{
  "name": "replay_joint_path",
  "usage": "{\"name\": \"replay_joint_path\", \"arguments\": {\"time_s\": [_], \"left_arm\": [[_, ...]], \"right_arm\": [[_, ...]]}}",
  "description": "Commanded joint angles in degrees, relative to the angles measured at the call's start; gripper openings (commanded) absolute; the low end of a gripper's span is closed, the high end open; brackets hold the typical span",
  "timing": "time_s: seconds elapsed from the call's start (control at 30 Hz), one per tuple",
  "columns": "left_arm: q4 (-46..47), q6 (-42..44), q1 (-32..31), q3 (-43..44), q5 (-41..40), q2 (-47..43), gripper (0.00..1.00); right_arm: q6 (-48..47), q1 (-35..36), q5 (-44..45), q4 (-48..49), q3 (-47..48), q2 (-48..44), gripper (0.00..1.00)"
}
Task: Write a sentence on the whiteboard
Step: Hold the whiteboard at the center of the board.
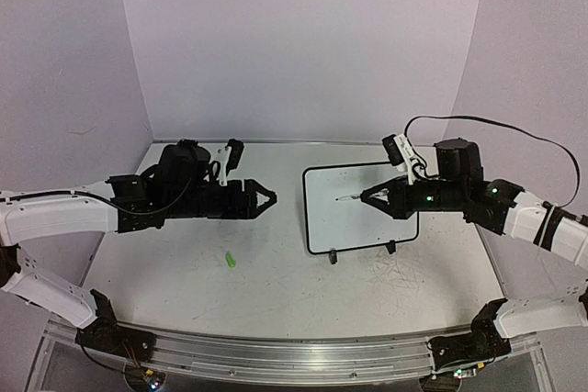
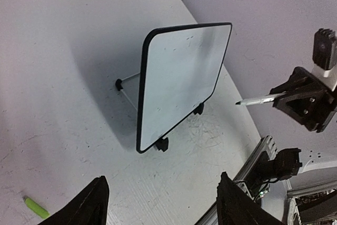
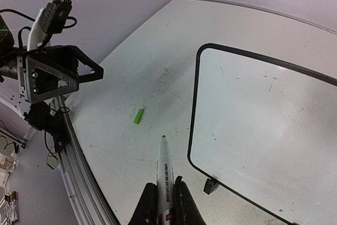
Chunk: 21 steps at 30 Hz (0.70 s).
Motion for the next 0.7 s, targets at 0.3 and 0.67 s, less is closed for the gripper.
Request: {"name": "replay_joint_path", "arguments": {"time_s": [0.3,0.67], "left_arm": [[12.4,0.2,2.5,-3.6,6.2,-1.3,0.8],[14.2,-9.4,4.4,-6.8,10.2,0.1,0.83]], "right_arm": [[-1.4,1.5,11.3,6.7,0.8,-1.6,0.0],[0.2,1.5,20.0,5.6,3.5,-3.0,0.0]]}}
